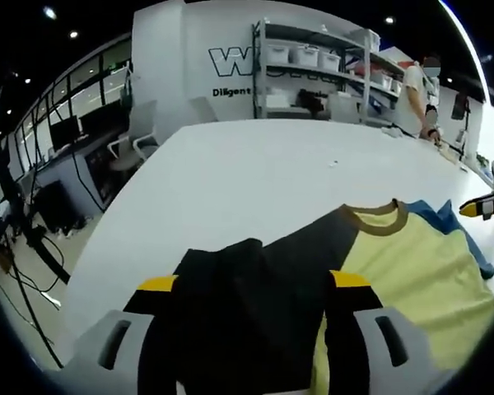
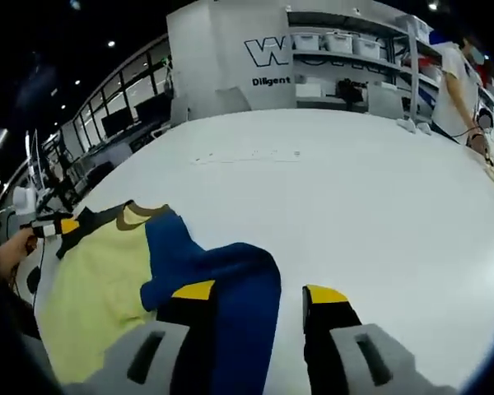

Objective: Fold the garment on the visible template until the final outline fits inside the template.

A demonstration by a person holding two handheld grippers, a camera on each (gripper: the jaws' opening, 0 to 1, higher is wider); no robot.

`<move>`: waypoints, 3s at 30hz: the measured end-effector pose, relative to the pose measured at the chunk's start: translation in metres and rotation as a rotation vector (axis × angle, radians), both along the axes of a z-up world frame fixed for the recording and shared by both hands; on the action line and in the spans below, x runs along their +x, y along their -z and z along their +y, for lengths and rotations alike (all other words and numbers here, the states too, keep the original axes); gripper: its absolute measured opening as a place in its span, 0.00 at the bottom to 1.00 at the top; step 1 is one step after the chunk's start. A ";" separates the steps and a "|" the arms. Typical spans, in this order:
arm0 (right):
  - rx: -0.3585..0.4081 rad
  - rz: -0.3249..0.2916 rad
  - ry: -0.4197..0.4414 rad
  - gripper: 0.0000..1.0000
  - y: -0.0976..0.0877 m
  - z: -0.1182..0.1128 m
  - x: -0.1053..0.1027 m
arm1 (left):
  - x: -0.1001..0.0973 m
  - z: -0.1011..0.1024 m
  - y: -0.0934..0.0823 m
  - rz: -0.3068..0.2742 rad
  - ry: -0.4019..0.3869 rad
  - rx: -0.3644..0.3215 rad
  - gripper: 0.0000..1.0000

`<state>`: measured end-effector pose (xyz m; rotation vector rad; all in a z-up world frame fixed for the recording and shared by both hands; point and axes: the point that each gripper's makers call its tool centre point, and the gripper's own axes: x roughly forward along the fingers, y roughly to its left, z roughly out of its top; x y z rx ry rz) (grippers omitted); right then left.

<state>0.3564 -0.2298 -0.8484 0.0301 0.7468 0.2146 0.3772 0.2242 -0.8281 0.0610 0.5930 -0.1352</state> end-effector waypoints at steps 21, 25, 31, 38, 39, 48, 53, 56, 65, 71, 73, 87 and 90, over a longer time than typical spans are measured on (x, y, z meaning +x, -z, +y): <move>-0.013 -0.024 -0.049 0.00 0.015 -0.005 0.018 | 0.008 0.012 0.027 0.058 -0.057 0.037 0.60; 0.019 0.017 -0.038 0.00 0.014 -0.009 0.021 | 0.015 0.014 0.027 0.042 -0.082 0.030 0.61; -0.079 0.090 -0.107 0.00 0.012 -0.023 0.028 | 0.023 0.020 0.028 0.018 -0.115 0.024 0.65; -0.214 0.086 -0.143 0.00 0.010 -0.032 0.046 | 0.031 0.024 0.028 0.003 -0.136 0.023 0.69; -0.225 0.088 -0.143 0.00 0.009 -0.033 0.048 | 0.031 0.025 0.028 0.003 -0.145 0.016 0.70; -0.425 0.117 -0.111 0.00 0.012 -0.061 0.057 | 0.040 0.030 0.026 -0.026 -0.162 0.054 0.73; -0.228 0.075 -0.032 0.00 0.005 -0.050 0.057 | 0.041 0.030 0.025 -0.019 -0.139 0.063 0.73; -0.130 0.060 0.001 0.08 -0.002 -0.045 0.052 | 0.040 0.022 0.019 -0.030 -0.122 0.022 0.78; -0.029 0.040 -0.003 0.41 -0.015 -0.027 0.020 | 0.026 0.001 -0.006 -0.058 -0.049 -0.003 0.94; -0.019 0.049 -0.027 0.54 -0.017 -0.015 -0.009 | 0.012 -0.008 -0.015 -0.040 -0.011 -0.018 0.99; -0.034 0.043 -0.038 0.59 -0.016 -0.013 -0.019 | 0.006 -0.009 -0.019 -0.036 -0.010 -0.020 0.99; 0.024 0.144 -0.009 0.63 -0.006 -0.008 -0.093 | -0.032 -0.042 -0.045 -0.049 0.111 -0.031 0.99; 0.022 0.153 -0.006 0.63 -0.006 -0.007 -0.106 | -0.041 -0.049 -0.051 -0.055 0.133 -0.045 0.99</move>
